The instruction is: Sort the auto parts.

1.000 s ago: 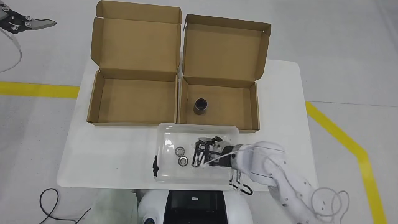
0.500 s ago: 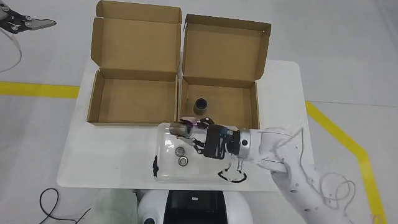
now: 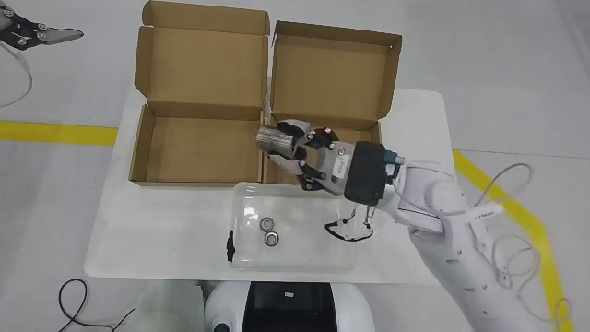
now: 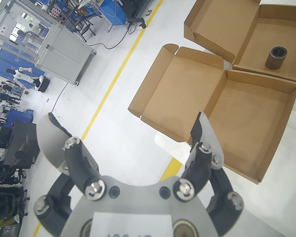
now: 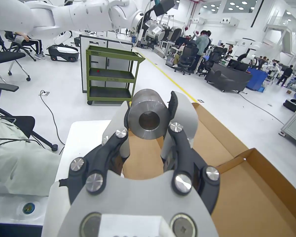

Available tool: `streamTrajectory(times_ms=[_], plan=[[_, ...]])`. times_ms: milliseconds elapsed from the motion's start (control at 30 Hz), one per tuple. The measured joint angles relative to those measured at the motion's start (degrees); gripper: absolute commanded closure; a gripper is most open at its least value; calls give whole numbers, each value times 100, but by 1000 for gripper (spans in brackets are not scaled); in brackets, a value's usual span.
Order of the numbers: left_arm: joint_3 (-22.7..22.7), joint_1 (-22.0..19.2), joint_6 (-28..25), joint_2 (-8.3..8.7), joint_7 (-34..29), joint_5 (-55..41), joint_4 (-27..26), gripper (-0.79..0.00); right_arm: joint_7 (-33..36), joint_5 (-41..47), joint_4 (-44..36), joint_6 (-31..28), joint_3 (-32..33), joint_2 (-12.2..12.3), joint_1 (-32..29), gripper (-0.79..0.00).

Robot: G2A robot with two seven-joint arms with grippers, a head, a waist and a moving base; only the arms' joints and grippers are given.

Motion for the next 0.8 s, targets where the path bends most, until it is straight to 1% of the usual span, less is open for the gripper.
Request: streamTrajectory(times_ms=[200,400,600,800], plan=[[0,0,0,0,0,0,0,-785,4,122,-186,145,18,-34,236,0],[0,0,0,0,0,0,0,-785,-94,88,-440,274,75,-52,307,0],[0,0,0,0,0,0,0,-785,-149,-82,-611,181,78,-50,280,0],[0,0,0,0,0,0,0,-785,-32,-404,-689,268,58,-34,93,0]])
